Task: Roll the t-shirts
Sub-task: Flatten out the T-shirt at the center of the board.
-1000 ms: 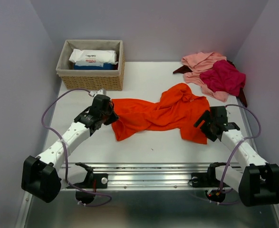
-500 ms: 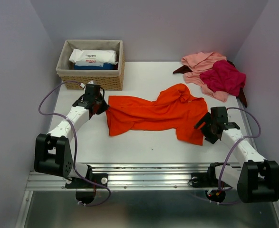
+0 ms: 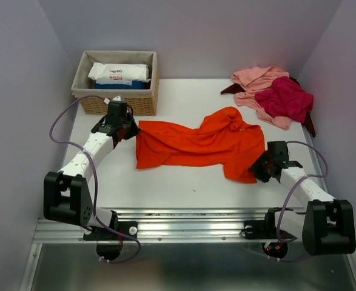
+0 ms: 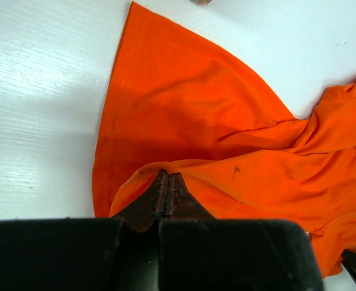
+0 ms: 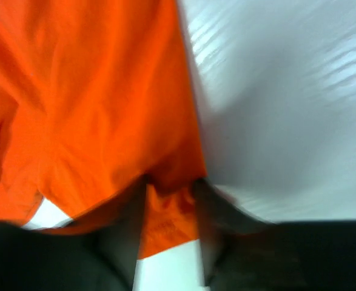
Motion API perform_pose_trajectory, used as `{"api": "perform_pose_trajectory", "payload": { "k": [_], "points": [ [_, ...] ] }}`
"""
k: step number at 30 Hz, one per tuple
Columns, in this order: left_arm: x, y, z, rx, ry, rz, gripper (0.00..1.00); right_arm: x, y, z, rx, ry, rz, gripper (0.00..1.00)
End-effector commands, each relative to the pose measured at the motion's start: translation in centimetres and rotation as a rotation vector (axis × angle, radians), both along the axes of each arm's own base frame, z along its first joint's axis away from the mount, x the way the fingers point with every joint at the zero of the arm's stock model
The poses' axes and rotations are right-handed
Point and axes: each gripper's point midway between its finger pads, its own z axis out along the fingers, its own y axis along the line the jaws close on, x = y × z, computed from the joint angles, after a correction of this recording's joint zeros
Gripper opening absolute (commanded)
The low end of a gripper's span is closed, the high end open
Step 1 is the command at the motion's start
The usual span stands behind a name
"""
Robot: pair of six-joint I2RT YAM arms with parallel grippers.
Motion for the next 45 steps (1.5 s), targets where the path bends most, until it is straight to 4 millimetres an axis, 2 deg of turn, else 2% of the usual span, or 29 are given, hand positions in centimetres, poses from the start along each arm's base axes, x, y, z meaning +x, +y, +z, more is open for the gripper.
{"api": "perform_pose_trajectory", "payload": {
  "k": [1,3,4,5,6,7,8,9,11,12,13,16,19,23,24,25,26,27,29,31,34,35,36,37,38,39,41,43,45],
  "points": [
    [1.1,-0.2,4.4,-0.002,-0.104,-0.023,0.00,-0.3,1.2,-1.7,0.067,0.014,0.030,0.28],
    [1.2,-0.3,4.7,-0.004,-0.107,-0.032,0.00,1.7,1.3,0.0,0.070,-0.048,0.035,0.08],
    [1.6,-0.4,5.7,0.002,-0.127,-0.037,0.00,2.7,1.2,1.1,0.065,-0.078,0.033,0.01],
    [1.8,-0.4,6.2,0.006,-0.137,-0.042,0.00,3.9,1.1,2.3,0.057,-0.112,0.031,0.01],
    [1.9,-0.3,6.3,0.017,-0.129,-0.043,0.00,6.7,0.6,5.6,0.029,-0.205,0.030,0.01],
    [2.6,-0.2,8.0,0.025,-0.163,-0.046,0.00,7.9,0.4,7.3,0.013,-0.241,0.028,0.01],
    [2.9,0.0,8.8,0.032,-0.175,-0.044,0.00,9.2,0.1,9.2,-0.006,-0.283,0.025,0.01],
    [3.5,0.3,10.3,0.040,-0.196,-0.033,0.00,11.3,-0.4,12.6,-0.038,-0.349,0.022,0.01],
    [4.0,0.8,11.2,0.062,-0.203,-0.028,0.00,12.7,-0.7,15.1,-0.064,-0.395,0.032,0.01],
    [4.4,0.8,12.5,0.060,-0.227,-0.025,0.00,13.4,-0.7,16.5,-0.071,-0.421,0.037,0.01],
    [4.6,0.9,12.7,0.064,-0.230,-0.025,0.00,13.5,-0.7,16.6,-0.076,-0.423,0.043,0.01],
    [5.1,1.1,12.7,0.075,-0.222,-0.028,0.00,13.4,-1.3,15.5,-0.107,-0.390,0.030,0.01],
    [6.0,1.1,11.2,0.098,-0.190,-0.043,0.00,12.5,-1.1,13.9,-0.093,-0.354,0.035,0.01],
    [8.0,1.0,7.8,0.135,-0.120,-0.065,0.00,11.9,-1.1,12.3,-0.090,-0.317,0.035,0.01],
    [8.7,1.0,6.4,0.142,-0.096,-0.068,0.02,12.0,-1.2,11.8,-0.099,-0.303,0.034,0.01],
    [9.2,1.0,6.1,0.148,-0.091,-0.071,0.07,12.1,-1.3,11.5,-0.104,-0.293,0.033,0.01],
    [9.5,1.0,4.8,0.154,-0.053,-0.076,0.31,12.3,-1.4,11.3,-0.110,-0.287,0.032,0.01],
    [9.7,0.9,4.9,0.154,-0.051,-0.076,0.46,12.4,-1.6,11.0,-0.122,-0.277,0.031,0.01],
    [9.7,0.9,5.9,0.154,-0.070,-0.076,0.67,12.6,-1.8,10.1,-0.132,-0.253,0.036,0.01],
    [9.2,1.8,6.8,0.177,-0.084,-0.041,0.75,12.7,-1.8,9.4,-0.134,-0.233,0.044,0.01],
    [7.1,3.3,8.2,0.211,-0.102,0.022,0.75,12.8,-1.7,8.9,-0.132,-0.225,0.049,0.01],
    [6.3,4.1,9.4,0.215,-0.134,0.065,0.74,12.7,-1.7,8.7,-0.133,-0.222,0.051,0.01],
    [5.2,4.3,7.9,0.219,-0.103,0.072,0.73,12.8,-1.6,8.7,-0.132,-0.224,0.054,0.01],
    [4.6,4.4,7.7,0.214,-0.107,0.078,0.70,12.8,-1.6,8.6,-0.129,-0.224,0.056,0.01],
    [3.7,4.5,7.8,0.207,-0.114,0.082,0.63,12.7,-1.6,8.4,-0.129,-0.218,0.058,0.01],
    [2.8,4.5,5.6,0.200,-0.076,0.084,0.58,12.6,-1.5,8.3,-0.127,-0.215,0.061,0.01],
    [2.3,3.8,4.0,0.167,-0.066,0.053,0.50,12.5,-1.5,8.1,-0.124,-0.212,0.062,0.01],
    [1.5,3.3,1.1,0.141,-0.009,0.041,0.49,12.4,-1.4,8.1,-0.119,-0.213,0.066,0.01],
    [2.1,2.5,-0.4,0.107,-0.010,0.027,0.49,12.3,-1.3,8.2,-0.115,-0.216,0.068,0.01]
  ]
}}
